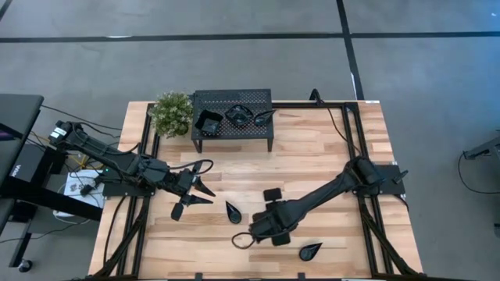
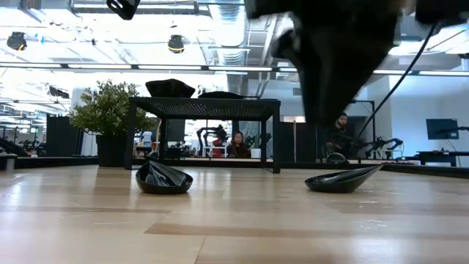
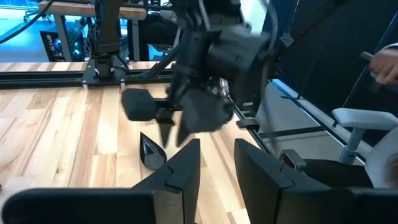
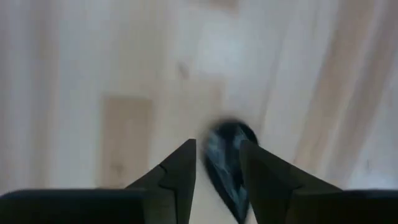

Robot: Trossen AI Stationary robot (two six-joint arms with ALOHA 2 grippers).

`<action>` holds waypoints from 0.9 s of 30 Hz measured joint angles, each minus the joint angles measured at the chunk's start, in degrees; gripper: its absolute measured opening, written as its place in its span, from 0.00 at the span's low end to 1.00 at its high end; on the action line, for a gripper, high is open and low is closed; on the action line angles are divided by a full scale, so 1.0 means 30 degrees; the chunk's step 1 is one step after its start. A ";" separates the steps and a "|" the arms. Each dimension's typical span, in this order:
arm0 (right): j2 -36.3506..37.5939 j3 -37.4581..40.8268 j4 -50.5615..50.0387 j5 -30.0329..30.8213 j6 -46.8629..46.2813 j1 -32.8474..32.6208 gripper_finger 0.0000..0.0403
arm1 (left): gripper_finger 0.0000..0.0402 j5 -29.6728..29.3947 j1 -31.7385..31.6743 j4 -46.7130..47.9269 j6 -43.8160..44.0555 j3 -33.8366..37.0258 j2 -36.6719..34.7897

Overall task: Pick & Place Mini shaped plates
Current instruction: Stack the drop shaped plate on top of the drop shaped plate on the shelf

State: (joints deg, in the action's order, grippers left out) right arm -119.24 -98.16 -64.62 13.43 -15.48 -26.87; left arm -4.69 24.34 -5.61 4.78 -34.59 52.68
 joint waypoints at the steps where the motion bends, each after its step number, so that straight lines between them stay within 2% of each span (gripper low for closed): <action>1: -0.0057 0.0044 -0.0579 0.0005 -0.0329 0.0064 0.30 | 0.25 0.0000 0.0000 0.0000 0.0000 0.0000 -0.0006; 3: -0.0074 0.0074 -0.1252 -0.0256 -0.1215 0.0193 0.30 | 0.25 0.0000 0.0000 0.0026 0.0024 0.0000 -0.0006; 8: -0.0398 0.1084 0.0093 -0.2008 -0.1497 0.0205 0.30 | 0.25 0.0000 0.0000 0.0082 0.0051 0.0000 -0.0004; 23: -0.0154 0.4389 0.3675 -0.1928 -0.1158 0.1158 0.29 | 0.25 0.0000 0.0000 0.0095 0.0051 0.0000 -0.0006; 27: -0.0146 0.5102 0.4551 -0.2407 0.0105 0.1319 0.24 | 0.25 0.0000 0.0000 0.0068 0.0051 0.0000 -0.0006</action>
State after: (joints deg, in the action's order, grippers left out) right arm -119.68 -82.85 -50.97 6.21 -15.16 -22.92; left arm -4.69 24.34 -5.40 4.93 -34.59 52.66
